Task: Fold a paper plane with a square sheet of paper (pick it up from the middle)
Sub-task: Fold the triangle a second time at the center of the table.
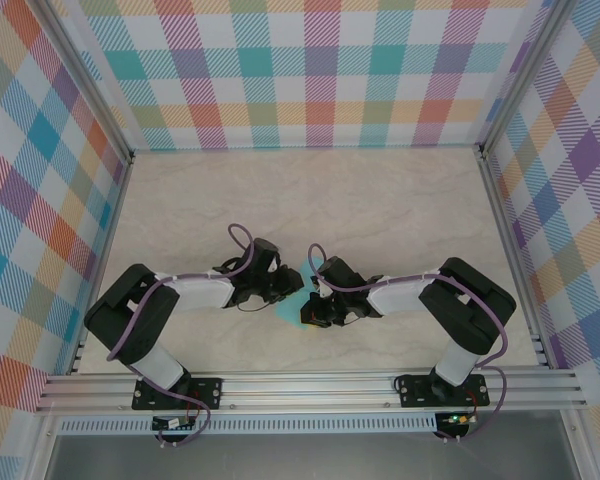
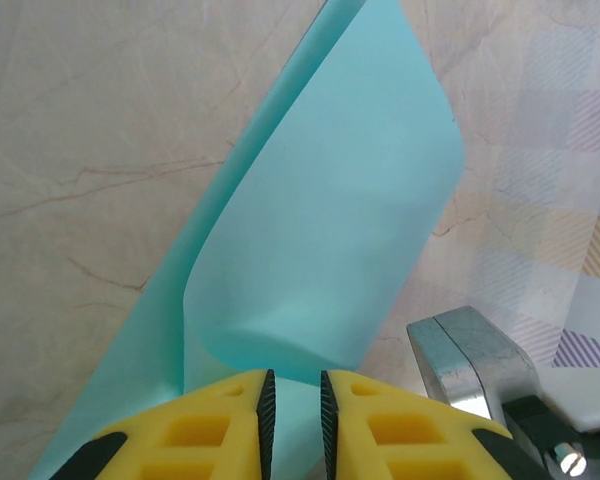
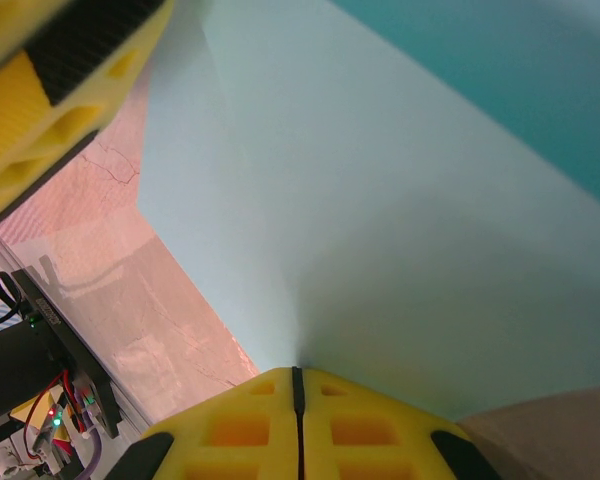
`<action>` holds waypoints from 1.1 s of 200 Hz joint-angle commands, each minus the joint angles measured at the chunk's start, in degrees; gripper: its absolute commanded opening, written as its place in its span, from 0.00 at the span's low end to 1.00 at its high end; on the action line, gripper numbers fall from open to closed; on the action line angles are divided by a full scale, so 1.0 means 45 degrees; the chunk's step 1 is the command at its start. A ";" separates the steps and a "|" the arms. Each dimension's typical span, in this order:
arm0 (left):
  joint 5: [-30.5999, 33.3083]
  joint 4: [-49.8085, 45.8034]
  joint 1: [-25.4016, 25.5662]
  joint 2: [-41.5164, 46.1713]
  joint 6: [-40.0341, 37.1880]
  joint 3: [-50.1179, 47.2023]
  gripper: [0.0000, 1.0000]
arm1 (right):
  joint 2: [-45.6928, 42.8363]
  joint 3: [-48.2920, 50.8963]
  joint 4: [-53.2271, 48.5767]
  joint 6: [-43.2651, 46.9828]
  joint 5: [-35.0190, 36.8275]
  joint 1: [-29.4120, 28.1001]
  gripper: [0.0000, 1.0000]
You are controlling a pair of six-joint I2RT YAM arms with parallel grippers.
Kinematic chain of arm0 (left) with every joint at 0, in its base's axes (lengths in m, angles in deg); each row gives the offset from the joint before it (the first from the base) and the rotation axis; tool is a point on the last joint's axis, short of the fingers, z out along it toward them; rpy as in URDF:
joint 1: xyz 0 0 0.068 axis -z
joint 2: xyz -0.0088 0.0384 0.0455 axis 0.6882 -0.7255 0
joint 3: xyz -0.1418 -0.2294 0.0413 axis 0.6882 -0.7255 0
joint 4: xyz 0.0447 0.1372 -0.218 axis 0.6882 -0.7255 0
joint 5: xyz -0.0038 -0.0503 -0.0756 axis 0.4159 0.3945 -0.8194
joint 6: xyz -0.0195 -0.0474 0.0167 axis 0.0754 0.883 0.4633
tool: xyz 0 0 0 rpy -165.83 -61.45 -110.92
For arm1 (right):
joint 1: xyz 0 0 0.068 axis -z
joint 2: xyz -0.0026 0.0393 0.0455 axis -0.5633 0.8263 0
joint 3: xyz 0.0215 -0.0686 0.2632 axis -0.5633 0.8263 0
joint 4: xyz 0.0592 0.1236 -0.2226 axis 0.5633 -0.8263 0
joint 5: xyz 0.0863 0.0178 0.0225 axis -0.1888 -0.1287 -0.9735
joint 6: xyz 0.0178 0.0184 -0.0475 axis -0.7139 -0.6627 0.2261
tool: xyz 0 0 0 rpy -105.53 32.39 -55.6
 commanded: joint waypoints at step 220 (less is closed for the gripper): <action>0.1053 -0.1048 -0.0934 -0.1678 -0.1270 0.1141 0.20 | 0.0315 0.0710 -0.2317 0.0265 0.0688 -0.0144 0.05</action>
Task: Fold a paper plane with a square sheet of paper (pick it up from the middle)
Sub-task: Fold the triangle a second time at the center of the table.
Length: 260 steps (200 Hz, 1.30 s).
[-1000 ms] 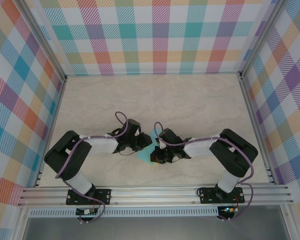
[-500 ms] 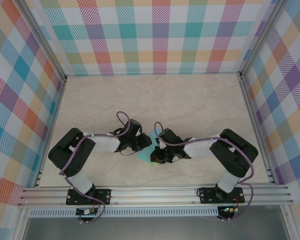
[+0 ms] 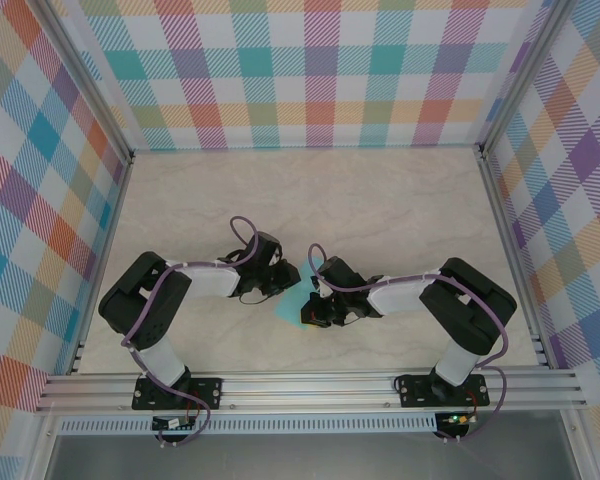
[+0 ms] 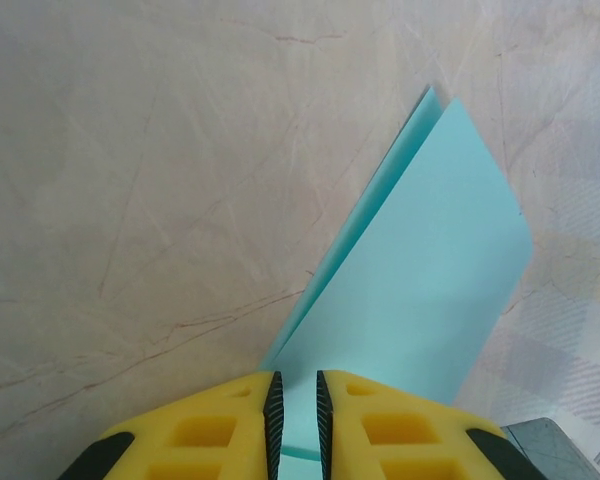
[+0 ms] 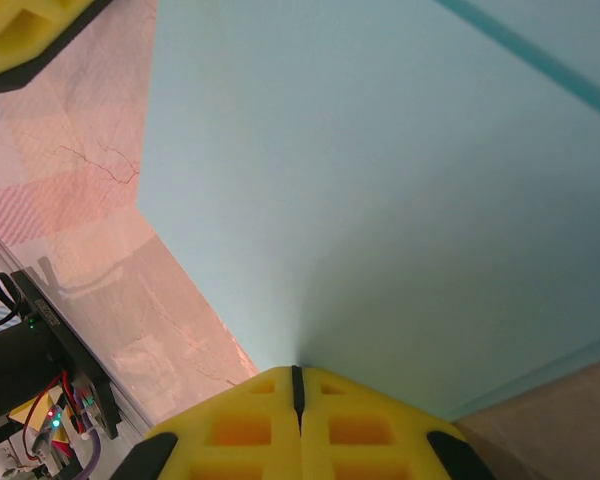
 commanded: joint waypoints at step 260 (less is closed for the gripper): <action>-0.2109 -0.0181 0.0091 0.0797 -0.1020 0.0012 0.18 | 0.0110 0.0192 -0.2484 0.0293 0.0830 -0.0159 0.07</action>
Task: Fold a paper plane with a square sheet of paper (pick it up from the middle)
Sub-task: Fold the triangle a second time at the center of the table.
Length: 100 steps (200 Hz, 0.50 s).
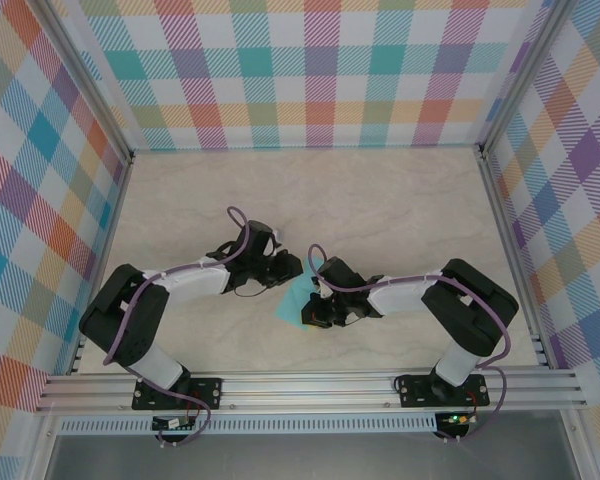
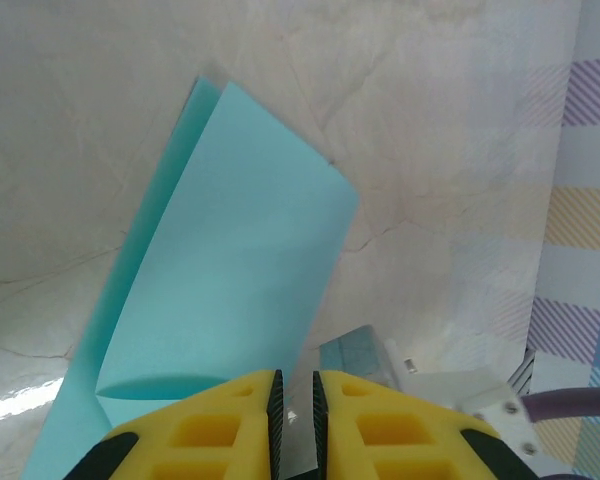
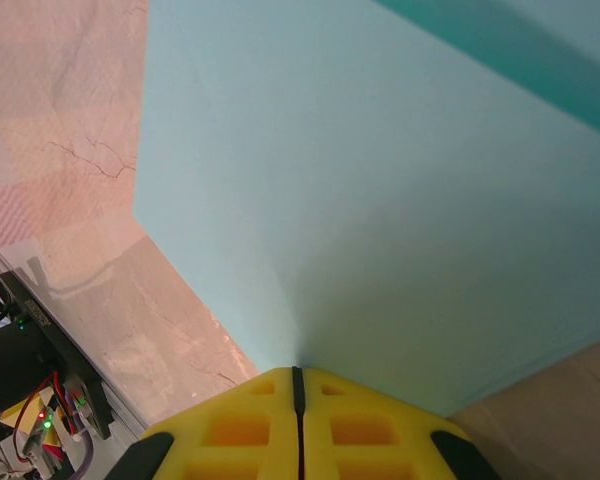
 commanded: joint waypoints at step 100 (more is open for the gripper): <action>0.1457 -0.0704 0.0174 -0.1989 -0.0803 -0.0681 0.14 | -0.0115 -0.0171 -0.2204 0.0196 0.0558 -0.0096 0.10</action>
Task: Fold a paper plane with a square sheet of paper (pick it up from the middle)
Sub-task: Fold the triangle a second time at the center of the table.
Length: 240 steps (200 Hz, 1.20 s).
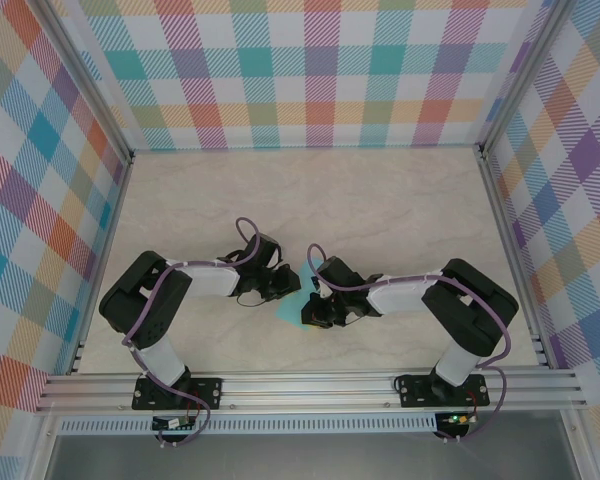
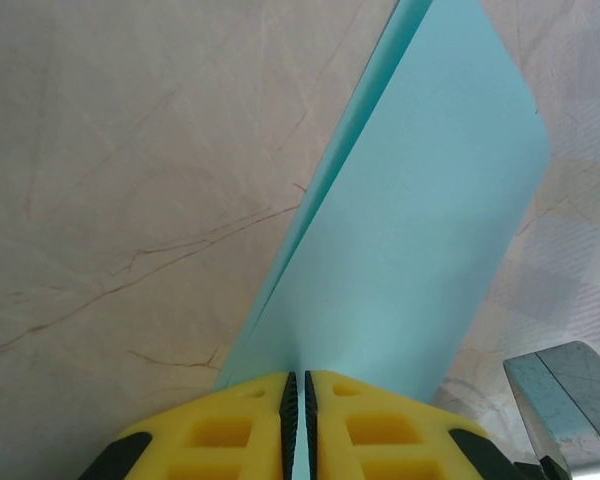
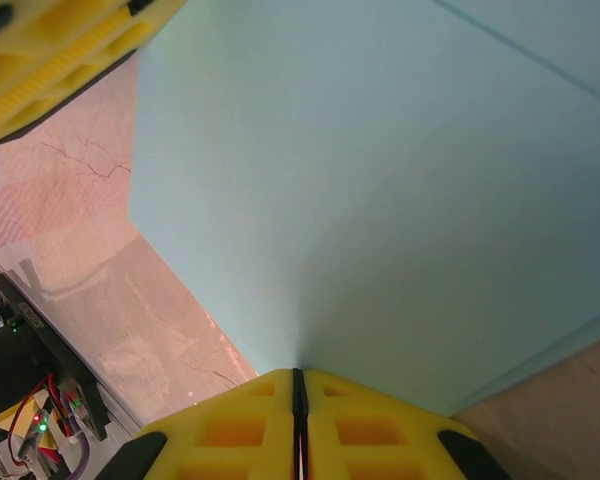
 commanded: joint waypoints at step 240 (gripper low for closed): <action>0.0707 -0.0386 0.0078 -0.0466 -0.0030 -0.0313 0.13 | -0.0223 -0.1671 -0.0675 -0.0445 0.0276 -0.0052 0.11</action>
